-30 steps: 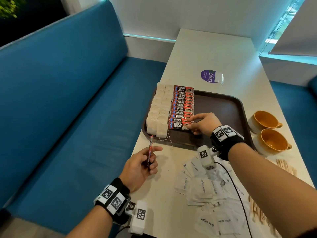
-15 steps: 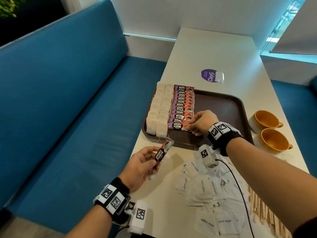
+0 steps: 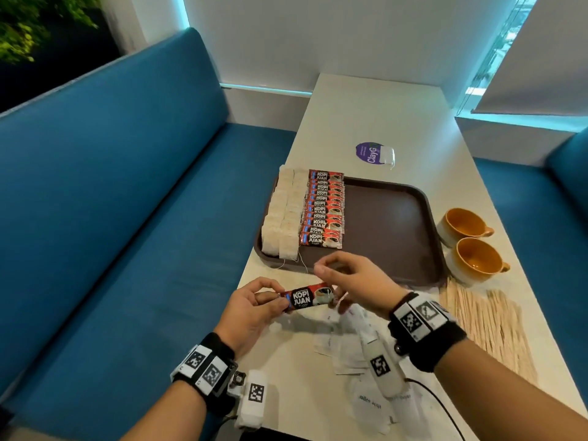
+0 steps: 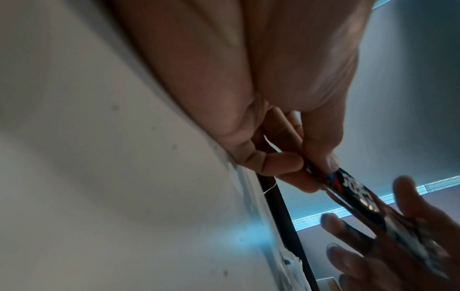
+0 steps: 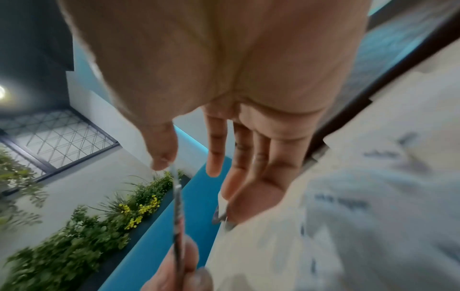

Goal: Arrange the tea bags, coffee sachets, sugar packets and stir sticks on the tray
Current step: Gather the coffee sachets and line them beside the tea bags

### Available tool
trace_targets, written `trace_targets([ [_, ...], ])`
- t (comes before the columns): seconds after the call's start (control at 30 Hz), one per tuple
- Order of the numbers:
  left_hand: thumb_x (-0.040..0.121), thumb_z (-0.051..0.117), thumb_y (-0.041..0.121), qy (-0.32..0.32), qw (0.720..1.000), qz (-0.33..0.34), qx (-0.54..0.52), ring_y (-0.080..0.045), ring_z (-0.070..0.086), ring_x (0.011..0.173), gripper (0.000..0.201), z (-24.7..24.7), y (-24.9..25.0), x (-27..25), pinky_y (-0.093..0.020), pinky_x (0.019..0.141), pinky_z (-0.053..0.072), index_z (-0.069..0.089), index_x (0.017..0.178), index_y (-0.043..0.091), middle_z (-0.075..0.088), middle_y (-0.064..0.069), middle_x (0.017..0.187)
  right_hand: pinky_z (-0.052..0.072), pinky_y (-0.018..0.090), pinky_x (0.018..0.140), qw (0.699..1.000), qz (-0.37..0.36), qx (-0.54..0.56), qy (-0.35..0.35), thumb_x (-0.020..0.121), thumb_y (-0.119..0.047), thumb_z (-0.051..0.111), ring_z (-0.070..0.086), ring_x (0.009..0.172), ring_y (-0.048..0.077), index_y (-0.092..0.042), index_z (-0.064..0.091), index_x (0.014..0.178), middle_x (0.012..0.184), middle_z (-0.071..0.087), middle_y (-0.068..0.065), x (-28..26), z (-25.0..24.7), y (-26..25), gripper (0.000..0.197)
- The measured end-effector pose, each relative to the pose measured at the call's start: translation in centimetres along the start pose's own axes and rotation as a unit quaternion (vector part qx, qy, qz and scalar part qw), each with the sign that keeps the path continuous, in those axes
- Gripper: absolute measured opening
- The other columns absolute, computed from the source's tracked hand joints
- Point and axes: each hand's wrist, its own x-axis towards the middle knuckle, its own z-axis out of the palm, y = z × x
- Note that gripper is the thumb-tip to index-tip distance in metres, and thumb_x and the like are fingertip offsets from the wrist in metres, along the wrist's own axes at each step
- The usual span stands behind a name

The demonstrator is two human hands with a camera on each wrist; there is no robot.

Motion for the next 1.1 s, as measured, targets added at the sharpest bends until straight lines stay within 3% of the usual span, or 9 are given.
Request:
trace_targets([
  [0.1,0.068,0.080,-0.003,0.003,1.000,0.006,0.010,-0.021,0.071,0.063,0.031,0.2,0.2,-0.2,-0.021,0.058,0.056,0.065,0.095,-0.002,0.074,-0.020,0.078,0.059,0.043,0.060,0.998,-0.046,0.035,0.020,0.093,-0.023,0.074,0.062,0.064,0.024,-0.016,0.072,0.108,0.090,0.068,0.012,-2.1,0.6,1.1,0.017],
  [0.23,0.044,0.103,0.027,0.014,1.000,0.010,0.020,-0.021,0.067,0.070,0.054,-0.2,0.1,0.0,-0.025,0.062,0.057,0.073,0.083,0.007,0.072,-0.018,0.087,0.063,0.052,0.071,0.998,-0.038,0.033,0.026,0.091,-0.005,0.074,0.069,0.069,0.033,-0.012,0.075,0.103,0.091,0.073,0.015,-3.6,0.5,2.0,0.015],
  [0.37,0.042,0.104,0.028,0.011,1.000,0.000,0.010,-0.029,0.062,0.076,0.054,-0.6,-0.1,0.2,-0.028,0.063,0.058,0.073,0.081,0.007,0.068,-0.022,0.091,0.064,0.048,0.070,0.999,-0.023,0.031,0.030,0.092,-0.004,0.072,0.071,0.073,0.031,-0.008,0.075,0.101,0.093,0.075,0.018,-4.6,1.2,2.5,0.011],
  [0.53,0.049,0.101,0.026,-0.003,0.999,-0.012,0.030,-0.019,0.066,0.070,0.049,-0.2,0.0,0.0,-0.024,0.061,0.057,0.069,0.081,0.006,0.066,-0.019,0.088,0.063,0.055,0.075,0.999,0.006,0.038,0.035,0.088,0.010,0.067,0.073,0.080,0.043,-0.005,0.075,0.099,0.094,0.075,0.018,-4.9,1.1,3.1,0.021],
  [0.67,0.043,0.104,0.035,0.005,0.998,-0.002,0.065,-0.023,0.068,0.072,0.065,0.0,0.3,0.3,-0.026,0.068,0.060,0.066,0.084,0.003,0.068,-0.018,0.088,0.064,0.048,0.070,0.999,0.018,0.036,0.034,0.084,0.013,0.066,0.073,0.072,0.033,-0.001,0.076,0.095,0.098,0.073,0.021,-4.3,0.6,3.0,0.020],
  [0.8,0.070,0.085,0.009,0.016,0.996,0.022,0.086,-0.031,0.072,0.076,0.032,1.4,1.9,0.8,-0.028,0.071,0.062,0.063,0.089,-0.005,0.066,-0.019,0.093,0.065,0.042,0.068,0.997,0.010,0.043,0.070,0.084,0.014,0.071,0.072,0.068,0.031,0.002,0.075,0.096,0.090,0.074,0.019,-2.5,-0.7,2.2,0.017],
  [0.9,0.087,0.072,-0.003,0.023,0.983,0.054,0.173,-0.034,0.074,0.075,0.015,2.8,4.0,1.9,-0.031,0.073,0.062,0.062,0.098,-0.002,0.067,-0.010,0.093,0.065,0.043,0.072,0.991,-0.008,0.034,0.128,0.083,0.012,0.073,0.072,0.067,0.030,-0.002,0.074,0.099,0.088,0.074,0.022,-0.2,-2.6,1.5,0.021],
  [1.03,0.096,0.065,0.004,0.033,0.939,0.070,0.334,-0.019,0.069,0.066,0.021,4.0,5.4,3.0,-0.025,0.060,0.055,0.063,0.111,0.018,0.066,-0.011,0.101,0.065,0.040,0.074,0.982,0.006,0.059,0.181,0.085,0.011,0.072,0.071,0.067,0.023,-0.006,0.076,0.092,0.089,0.073,0.020,3.8,-5.2,1.5,0.019],
  [1.1,0.097,0.067,0.015,-0.002,0.900,0.053,0.432,-0.011,0.070,0.066,0.027,4.6,5.0,3.1,-0.020,0.058,0.052,0.061,0.120,0.028,0.063,-0.001,0.115,0.064,0.043,0.078,0.984,0.025,0.035,0.175,0.087,0.008,0.072,0.072,0.067,0.022,-0.010,0.077,0.090,0.090,0.074,0.015,5.5,-5.8,2.0,0.019],
])
